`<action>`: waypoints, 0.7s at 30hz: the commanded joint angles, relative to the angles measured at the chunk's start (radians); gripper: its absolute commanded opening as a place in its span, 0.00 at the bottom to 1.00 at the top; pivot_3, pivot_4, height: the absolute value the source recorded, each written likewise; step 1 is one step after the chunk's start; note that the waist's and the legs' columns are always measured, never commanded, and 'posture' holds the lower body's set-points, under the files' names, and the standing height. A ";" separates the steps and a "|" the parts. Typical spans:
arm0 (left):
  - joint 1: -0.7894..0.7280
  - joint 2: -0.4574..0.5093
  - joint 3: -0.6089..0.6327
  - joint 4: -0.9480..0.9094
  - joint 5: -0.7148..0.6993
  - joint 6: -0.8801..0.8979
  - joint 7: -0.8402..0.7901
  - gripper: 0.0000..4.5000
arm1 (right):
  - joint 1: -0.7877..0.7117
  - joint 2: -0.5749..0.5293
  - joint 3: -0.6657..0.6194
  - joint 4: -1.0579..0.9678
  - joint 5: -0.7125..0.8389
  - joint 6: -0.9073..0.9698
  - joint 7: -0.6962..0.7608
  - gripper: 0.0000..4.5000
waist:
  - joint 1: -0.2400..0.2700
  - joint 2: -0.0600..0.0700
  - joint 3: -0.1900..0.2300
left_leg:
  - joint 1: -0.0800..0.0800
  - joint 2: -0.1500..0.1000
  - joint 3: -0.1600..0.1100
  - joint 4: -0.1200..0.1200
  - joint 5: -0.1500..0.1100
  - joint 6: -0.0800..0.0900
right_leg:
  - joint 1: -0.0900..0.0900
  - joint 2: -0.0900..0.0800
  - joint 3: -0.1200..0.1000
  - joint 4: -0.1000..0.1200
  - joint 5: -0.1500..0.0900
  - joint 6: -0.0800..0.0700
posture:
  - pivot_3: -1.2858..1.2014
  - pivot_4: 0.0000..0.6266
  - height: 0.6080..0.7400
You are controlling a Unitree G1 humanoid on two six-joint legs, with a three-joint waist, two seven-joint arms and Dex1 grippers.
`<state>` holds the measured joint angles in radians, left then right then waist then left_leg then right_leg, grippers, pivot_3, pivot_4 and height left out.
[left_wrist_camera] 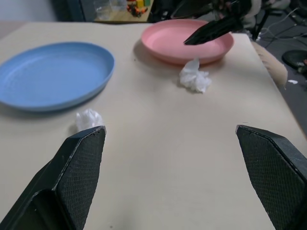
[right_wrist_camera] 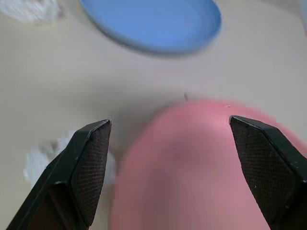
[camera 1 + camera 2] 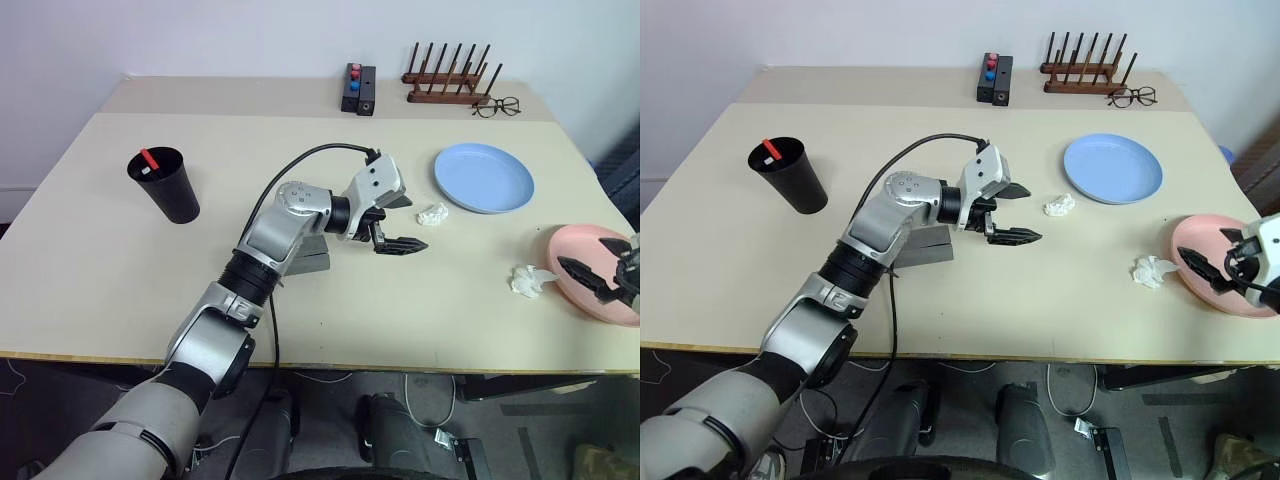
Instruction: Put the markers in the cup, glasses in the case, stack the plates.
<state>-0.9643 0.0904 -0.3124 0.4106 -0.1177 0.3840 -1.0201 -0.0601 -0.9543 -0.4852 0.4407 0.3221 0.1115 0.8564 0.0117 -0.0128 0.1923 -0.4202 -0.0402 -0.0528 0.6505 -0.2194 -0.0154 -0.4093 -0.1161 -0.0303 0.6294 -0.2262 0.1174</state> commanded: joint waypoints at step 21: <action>0.004 0.017 -0.010 -0.042 0.014 -0.027 0.024 0.99 | 0.043 -0.059 -0.106 0.134 0.093 -0.021 0.166 0.90 | -0.001 0.001 0.000 | 0.000 0.000 0.000 0.000 0.000 0.000 | 0.000 0.000 0.000 0.000 0.000 0.000 | 0.52 0.24 1.00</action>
<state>-0.9556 0.1078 -0.3300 0.4082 -0.0990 0.3651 -0.9983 -0.0090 -1.0065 -0.5426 0.6134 0.3783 0.0768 1.0108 0.0112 -0.0121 0.1921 -0.4200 -0.0401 -0.0530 0.6503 -0.2195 -0.0154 -0.4090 -0.1162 -0.0303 0.6290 -0.2264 0.1174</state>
